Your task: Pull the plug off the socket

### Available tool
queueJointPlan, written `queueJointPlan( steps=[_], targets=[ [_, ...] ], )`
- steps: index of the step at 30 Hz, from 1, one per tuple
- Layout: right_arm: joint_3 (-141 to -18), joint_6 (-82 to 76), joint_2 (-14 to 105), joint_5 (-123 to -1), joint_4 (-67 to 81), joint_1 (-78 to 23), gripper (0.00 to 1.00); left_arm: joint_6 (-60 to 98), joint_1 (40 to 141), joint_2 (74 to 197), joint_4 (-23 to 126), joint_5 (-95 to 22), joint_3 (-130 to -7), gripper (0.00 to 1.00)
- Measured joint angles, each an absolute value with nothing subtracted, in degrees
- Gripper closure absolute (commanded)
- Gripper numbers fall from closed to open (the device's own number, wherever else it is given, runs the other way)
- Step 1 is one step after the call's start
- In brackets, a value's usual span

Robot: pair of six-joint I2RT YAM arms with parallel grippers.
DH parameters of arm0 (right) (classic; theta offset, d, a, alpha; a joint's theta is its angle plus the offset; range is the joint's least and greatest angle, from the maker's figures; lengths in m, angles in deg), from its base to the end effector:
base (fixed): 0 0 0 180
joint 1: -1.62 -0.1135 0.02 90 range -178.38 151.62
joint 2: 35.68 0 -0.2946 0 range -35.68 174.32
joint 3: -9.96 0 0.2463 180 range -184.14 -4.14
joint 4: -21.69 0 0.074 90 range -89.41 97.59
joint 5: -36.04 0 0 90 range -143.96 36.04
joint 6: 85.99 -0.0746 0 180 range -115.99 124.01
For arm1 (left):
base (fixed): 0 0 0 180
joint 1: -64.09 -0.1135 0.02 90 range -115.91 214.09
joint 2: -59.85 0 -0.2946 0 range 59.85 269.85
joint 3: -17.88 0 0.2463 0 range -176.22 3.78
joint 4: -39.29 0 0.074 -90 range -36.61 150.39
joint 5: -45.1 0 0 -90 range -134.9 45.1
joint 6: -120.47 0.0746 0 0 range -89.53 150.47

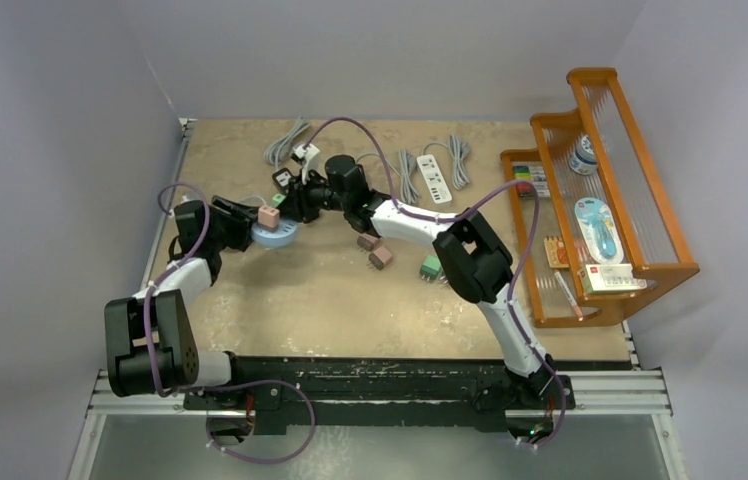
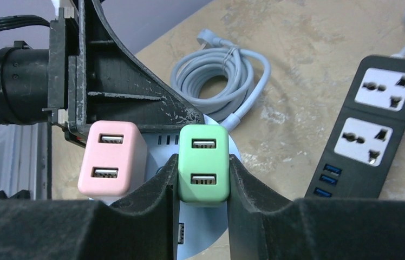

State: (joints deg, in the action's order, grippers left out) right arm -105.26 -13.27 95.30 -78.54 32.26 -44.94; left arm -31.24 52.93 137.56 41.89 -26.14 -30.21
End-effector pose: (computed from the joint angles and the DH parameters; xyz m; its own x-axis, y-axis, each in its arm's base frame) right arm 0.3842 0.4508 0.2562 -0.3401 0.0337 -0.9398 -0.8840 0.3294 0.3318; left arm 0.2929 0.0333 0.2025 -0.3216 -0.9133 -0.2500 -0.4210 0.3744 -0.8262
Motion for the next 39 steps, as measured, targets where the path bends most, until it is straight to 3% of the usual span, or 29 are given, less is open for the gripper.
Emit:
queueJointPlan(
  steps=[1, 2, 8, 12, 18, 23, 27, 30, 34, 39],
  targets=[
    [-104.91, -13.80, 95.30, -79.00, 32.58, -44.92, 1.00, -32.99, 53.00, 137.65, 39.42, -25.38, -29.10, 0.94],
    [-104.52, -14.34, 95.30, -79.35, 32.76, -44.92, 1.00, -34.28, 53.02, 137.71, 37.36, -24.74, -28.27, 1.00],
    [-102.49, -16.05, 95.30, -80.31, 34.42, -44.48, 1.00, -37.49, 53.17, 137.82, 33.69, -24.50, -26.21, 1.00],
    [-100.34, -14.08, 92.46, -74.28, 32.06, -45.34, 1.00, -37.01, 53.35, 137.82, 35.46, -24.61, -27.02, 1.00],
    [-94.47, -25.23, 90.14, -84.90, 39.43, -39.26, 1.00, -35.70, 56.08, 137.39, 38.85, -21.07, -30.74, 1.00],
    [-88.87, -22.60, 83.41, -81.58, 37.57, -39.63, 1.00, -34.65, 56.98, 136.42, 41.03, -17.70, -32.40, 1.00],
    [-86.25, -19.48, 75.93, -77.86, 37.81, -38.65, 1.00, -30.19, 54.55, 137.36, 45.89, -26.77, -32.90, 1.00],
    [-84.41, -23.70, 71.06, -82.28, 45.41, -34.71, 1.00, -28.38, 52.74, 138.33, 47.92, -32.39, -32.90, 1.00],
    [-85.72, -21.93, 69.18, -78.41, 44.69, -30.95, 1.00, -26.80, 52.58, 138.35, 50.67, -36.26, -32.99, 1.00],
    [-75.84, -24.26, 66.66, -81.86, 45.85, -25.75, 1.00, -24.35, 52.58, 138.41, 53.49, -37.35, -34.30, 1.00]
  ],
)
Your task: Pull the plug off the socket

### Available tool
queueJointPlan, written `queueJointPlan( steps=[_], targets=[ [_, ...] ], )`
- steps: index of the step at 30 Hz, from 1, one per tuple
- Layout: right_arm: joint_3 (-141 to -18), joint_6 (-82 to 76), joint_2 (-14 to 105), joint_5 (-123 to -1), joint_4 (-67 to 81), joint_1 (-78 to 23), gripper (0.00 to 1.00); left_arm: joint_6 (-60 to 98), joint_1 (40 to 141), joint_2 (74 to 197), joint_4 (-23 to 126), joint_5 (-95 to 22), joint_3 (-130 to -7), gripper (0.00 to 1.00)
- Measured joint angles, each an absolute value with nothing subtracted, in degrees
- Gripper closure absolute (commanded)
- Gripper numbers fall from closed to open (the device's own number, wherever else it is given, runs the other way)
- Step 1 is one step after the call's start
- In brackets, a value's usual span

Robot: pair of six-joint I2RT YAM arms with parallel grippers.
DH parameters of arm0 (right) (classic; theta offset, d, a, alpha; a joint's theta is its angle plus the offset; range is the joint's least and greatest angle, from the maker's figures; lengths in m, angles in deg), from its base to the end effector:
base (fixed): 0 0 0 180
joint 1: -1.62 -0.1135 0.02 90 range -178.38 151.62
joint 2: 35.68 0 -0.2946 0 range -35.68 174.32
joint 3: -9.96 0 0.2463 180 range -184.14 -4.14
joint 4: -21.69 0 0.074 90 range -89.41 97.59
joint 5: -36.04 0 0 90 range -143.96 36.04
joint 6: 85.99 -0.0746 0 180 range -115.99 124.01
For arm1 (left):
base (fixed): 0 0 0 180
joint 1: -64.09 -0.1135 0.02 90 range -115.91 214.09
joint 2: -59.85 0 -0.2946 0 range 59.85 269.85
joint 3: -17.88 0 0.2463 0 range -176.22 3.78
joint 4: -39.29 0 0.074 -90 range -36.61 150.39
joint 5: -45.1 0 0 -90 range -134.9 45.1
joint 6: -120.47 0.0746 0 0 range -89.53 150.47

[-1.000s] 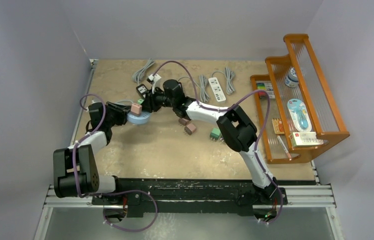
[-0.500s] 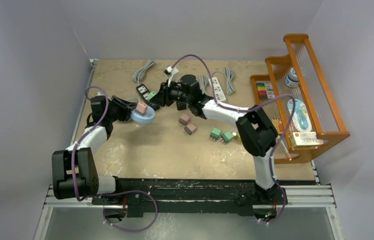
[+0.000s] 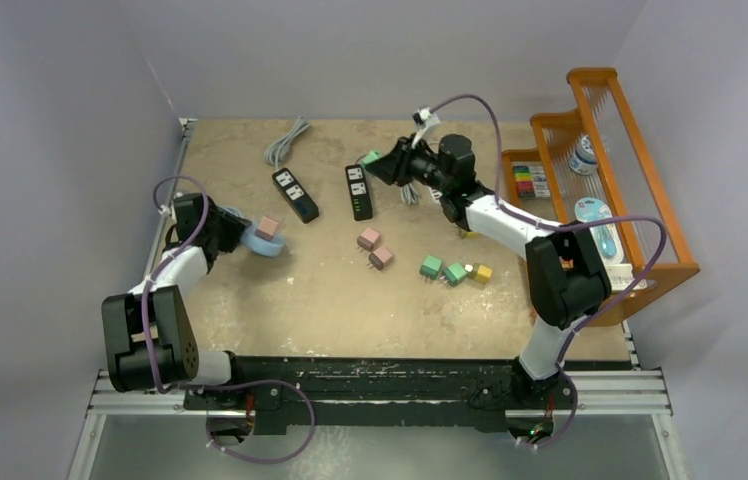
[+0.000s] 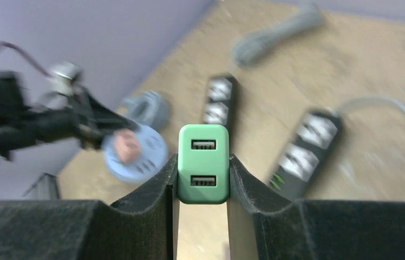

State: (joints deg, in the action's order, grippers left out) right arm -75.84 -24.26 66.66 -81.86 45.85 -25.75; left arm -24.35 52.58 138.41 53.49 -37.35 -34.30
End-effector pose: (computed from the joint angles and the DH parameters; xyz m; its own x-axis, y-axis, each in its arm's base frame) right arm 0.3905 0.2414 0.3497 -0.2838 0.3244 -0.9023 -0.7764 0.4746 0.4148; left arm 0.2906 0.0492 0.1966 -0.2855 -0.8850 -0.3677 -0.5786 0.4650 -0.6700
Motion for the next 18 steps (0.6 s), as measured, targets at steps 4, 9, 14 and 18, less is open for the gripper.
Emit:
queueJointPlan(
  steps=[4, 9, 14, 18],
  targets=[
    [-69.02, -20.00, 64.85, -77.10, 36.52, -22.36, 1.00, -22.78, 52.58, 140.21, 54.43, -35.87, -37.45, 1.00],
    [-61.90, -17.51, 59.60, -73.86, 30.11, -21.67, 1.00, -21.75, 52.61, 142.00, 54.43, -34.40, -39.20, 1.00],
    [-54.03, -18.12, 55.19, -73.88, 29.39, -20.07, 1.00, -21.38, 53.02, 143.48, 54.41, -33.16, -39.53, 1.00],
    [-50.53, -19.08, 55.06, -73.45, 27.62, -17.69, 0.90, -21.29, 54.81, 143.68, 54.43, -33.03, -39.63, 1.00]
  ],
)
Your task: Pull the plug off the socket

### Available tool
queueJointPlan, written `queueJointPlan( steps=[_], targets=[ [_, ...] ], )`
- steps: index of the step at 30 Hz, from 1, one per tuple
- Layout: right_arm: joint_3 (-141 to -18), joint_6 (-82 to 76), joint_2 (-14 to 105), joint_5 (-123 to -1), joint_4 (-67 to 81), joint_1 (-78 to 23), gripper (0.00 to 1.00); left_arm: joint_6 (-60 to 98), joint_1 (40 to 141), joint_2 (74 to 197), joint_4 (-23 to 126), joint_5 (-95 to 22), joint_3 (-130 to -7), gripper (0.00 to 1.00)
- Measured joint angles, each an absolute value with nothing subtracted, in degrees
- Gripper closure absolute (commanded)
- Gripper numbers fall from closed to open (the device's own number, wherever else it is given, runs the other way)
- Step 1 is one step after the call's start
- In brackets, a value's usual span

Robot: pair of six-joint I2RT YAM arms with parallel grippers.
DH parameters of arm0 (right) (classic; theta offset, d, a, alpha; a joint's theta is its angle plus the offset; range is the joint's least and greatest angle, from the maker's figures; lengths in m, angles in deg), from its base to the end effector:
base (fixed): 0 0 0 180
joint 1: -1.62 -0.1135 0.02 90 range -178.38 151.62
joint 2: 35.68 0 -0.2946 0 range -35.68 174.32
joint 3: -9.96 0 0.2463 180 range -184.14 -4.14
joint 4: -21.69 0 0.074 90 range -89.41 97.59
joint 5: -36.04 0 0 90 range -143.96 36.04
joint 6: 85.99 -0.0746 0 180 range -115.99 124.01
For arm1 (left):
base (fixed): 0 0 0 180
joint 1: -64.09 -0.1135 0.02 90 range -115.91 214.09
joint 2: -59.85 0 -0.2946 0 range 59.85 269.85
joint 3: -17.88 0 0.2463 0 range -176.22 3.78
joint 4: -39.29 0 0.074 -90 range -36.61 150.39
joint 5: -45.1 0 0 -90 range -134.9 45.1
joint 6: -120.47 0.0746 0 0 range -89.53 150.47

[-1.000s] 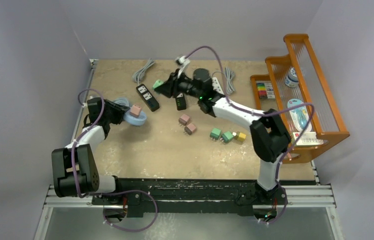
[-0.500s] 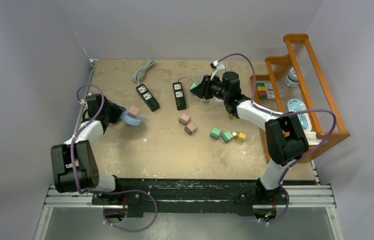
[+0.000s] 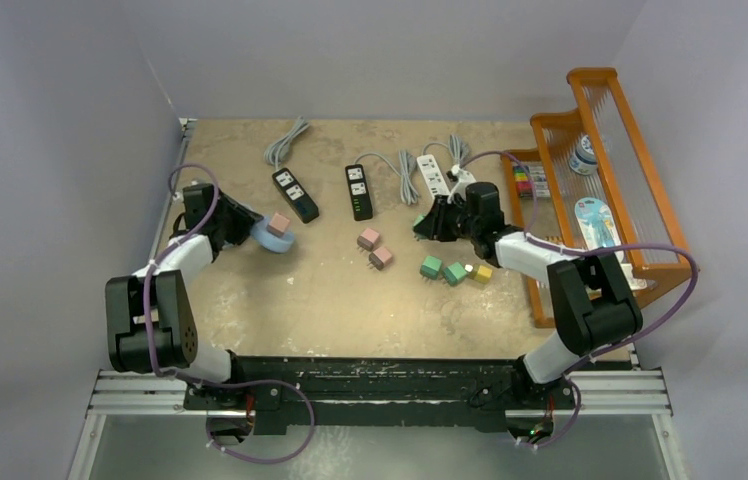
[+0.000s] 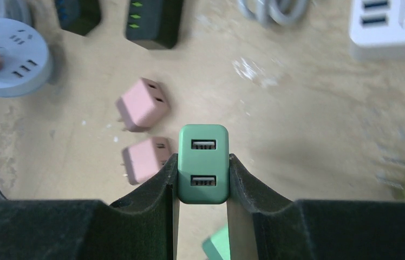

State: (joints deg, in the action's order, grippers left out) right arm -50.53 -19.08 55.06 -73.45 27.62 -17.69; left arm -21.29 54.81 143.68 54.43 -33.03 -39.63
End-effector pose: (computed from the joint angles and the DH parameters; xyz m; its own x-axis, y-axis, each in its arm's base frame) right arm 0.3391 0.1452 0.2246 -0.5923 0.1842 -0.7844 -0.3983 0.7793 0.4838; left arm 0.3176 0.0363 0.1999 -0.4000 -0.8442 -0.3569 -0.5167 0.5293 -0.6729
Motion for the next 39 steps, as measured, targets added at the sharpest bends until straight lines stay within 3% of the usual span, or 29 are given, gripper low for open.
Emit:
queueJointPlan(
  steps=[5, 7, 9, 14, 25, 31, 39],
  targets=[
    [-47.21, -20.40, 55.01, -72.77, 26.55, -14.50, 0.75, -20.94, 59.03, 144.29, 53.58, -32.24, -40.22, 1.00],
    [-46.53, -20.86, 55.01, -72.62, 26.40, -13.40, 0.62, -20.92, 60.69, 144.40, 53.30, -31.60, -40.27, 1.00],
    [-45.99, -21.40, 55.01, -72.24, 26.31, -12.46, 0.43, -20.92, 62.09, 144.49, 53.14, -30.97, -40.40, 1.00],
    [-45.83, -21.86, 54.88, -69.97, 26.11, -11.85, 0.25, -20.84, 63.23, 144.93, 52.92, -30.14, -41.16, 1.00],
    [-49.44, -20.29, 50.93, -72.55, 34.95, -17.12, 0.19, -19.04, 65.11, 145.82, 53.14, -30.27, -42.54, 1.00],
    [-63.73, -21.82, 60.72, -77.93, 41.07, -27.35, 0.18, -18.06, 66.42, 146.11, 53.25, -30.34, -42.74, 1.00],
    [-69.96, -23.30, 71.34, -86.54, 48.15, -35.68, 0.18, -17.75, 66.49, 146.11, 53.34, -29.24, -42.89, 1.00]
  ],
)
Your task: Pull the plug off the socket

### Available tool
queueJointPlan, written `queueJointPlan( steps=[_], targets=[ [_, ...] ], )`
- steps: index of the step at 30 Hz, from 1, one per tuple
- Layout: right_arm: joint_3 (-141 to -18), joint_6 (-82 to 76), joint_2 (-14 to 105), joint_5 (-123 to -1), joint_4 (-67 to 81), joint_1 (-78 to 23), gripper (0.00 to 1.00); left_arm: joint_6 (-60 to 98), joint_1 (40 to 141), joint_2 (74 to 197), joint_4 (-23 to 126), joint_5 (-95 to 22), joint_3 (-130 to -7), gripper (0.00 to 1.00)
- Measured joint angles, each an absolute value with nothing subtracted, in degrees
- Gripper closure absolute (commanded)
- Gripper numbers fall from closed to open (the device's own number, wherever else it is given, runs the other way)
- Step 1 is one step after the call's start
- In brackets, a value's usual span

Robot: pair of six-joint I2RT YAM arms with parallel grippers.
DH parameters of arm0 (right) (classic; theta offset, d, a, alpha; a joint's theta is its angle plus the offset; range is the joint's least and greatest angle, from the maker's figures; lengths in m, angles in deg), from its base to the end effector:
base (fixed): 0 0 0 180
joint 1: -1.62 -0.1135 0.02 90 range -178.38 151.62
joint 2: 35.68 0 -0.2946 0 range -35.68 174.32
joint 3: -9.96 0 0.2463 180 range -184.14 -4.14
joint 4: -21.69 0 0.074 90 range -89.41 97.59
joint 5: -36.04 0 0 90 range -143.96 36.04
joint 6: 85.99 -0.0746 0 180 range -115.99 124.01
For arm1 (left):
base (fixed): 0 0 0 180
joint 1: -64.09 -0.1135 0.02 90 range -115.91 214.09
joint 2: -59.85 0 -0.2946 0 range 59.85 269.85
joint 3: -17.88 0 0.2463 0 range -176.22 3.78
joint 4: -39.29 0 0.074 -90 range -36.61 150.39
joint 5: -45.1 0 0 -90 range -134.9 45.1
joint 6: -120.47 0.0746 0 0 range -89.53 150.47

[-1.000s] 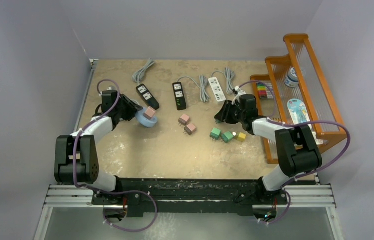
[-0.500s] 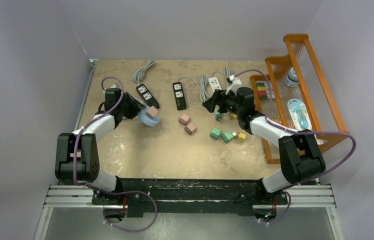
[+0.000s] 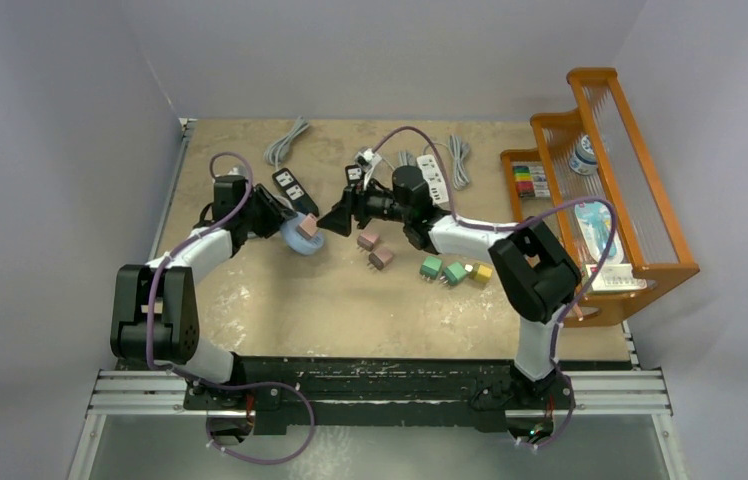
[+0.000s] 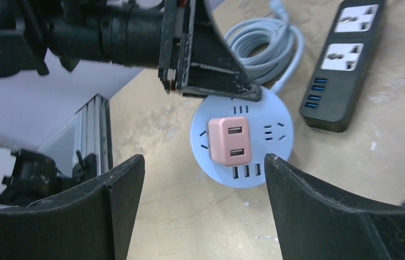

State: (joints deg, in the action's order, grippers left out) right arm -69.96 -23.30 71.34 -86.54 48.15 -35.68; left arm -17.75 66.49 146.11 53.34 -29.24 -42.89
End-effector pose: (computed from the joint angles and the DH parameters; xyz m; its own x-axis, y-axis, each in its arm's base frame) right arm 0.3434 0.3121 0.2815 -0.4387 0.1518 -0.8857 -0.8302 0.3088 0.4641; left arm 0.3344 -0.0342 0.2086 -0.6089 -0.6931 -0.3857 -0.3089 0.6550 -0.6896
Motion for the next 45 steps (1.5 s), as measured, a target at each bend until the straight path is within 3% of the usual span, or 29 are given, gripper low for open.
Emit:
queueJointPlan(
  steps=[12, 19, 22, 23, 24, 25, 26, 34, 42, 45],
  targets=[
    [-76.96, -19.28, 80.61, -97.05, 49.06, -35.50, 0.21, -18.39, 66.49, 147.77, 49.93, -21.05, -43.39, 1.00],
    [-80.28, -18.58, 83.23, -99.37, 48.96, -36.75, 0.32, -18.41, 66.49, 148.03, 49.58, -19.95, -43.39, 1.00],
    [-80.52, -18.39, 83.98, -100.11, 48.47, -37.21, 0.47, -18.41, 66.49, 148.03, 49.49, -19.82, -43.39, 1.00],
    [-80.56, -18.21, 84.17, -100.02, 48.12, -37.34, 0.56, -18.41, 66.49, 148.03, 49.49, -19.76, -43.39, 1.00],
    [-80.72, -17.86, 84.32, -100.02, 47.64, -37.38, 0.73, -18.39, 66.49, 148.03, 49.49, -19.71, -43.39, 1.00],
    [-81.07, -17.38, 84.50, -99.98, 46.97, -37.36, 0.97, -18.41, 66.49, 148.03, 49.51, -19.67, -43.39, 1.00],
    [-81.44, -16.86, 84.65, -99.85, 46.46, -37.36, 1.00, -18.41, 66.49, 148.03, 49.49, -19.56, -43.39, 1.00],
    [-75.01, -10.39, 76.76, -86.71, 42.38, -39.89, 1.00, -18.43, 66.51, 147.92, 49.01, -18.51, -43.48, 1.00],
    [-78.51, -20.29, 79.30, -102.60, 45.37, -33.93, 1.00, -18.56, 66.83, 147.92, 49.21, -19.47, -44.14, 1.00],
    [-82.55, -18.17, 78.45, -101.36, 41.15, -35.89, 1.00, -17.91, 66.90, 147.92, 50.06, -20.28, -44.14, 1.00]
  ],
)
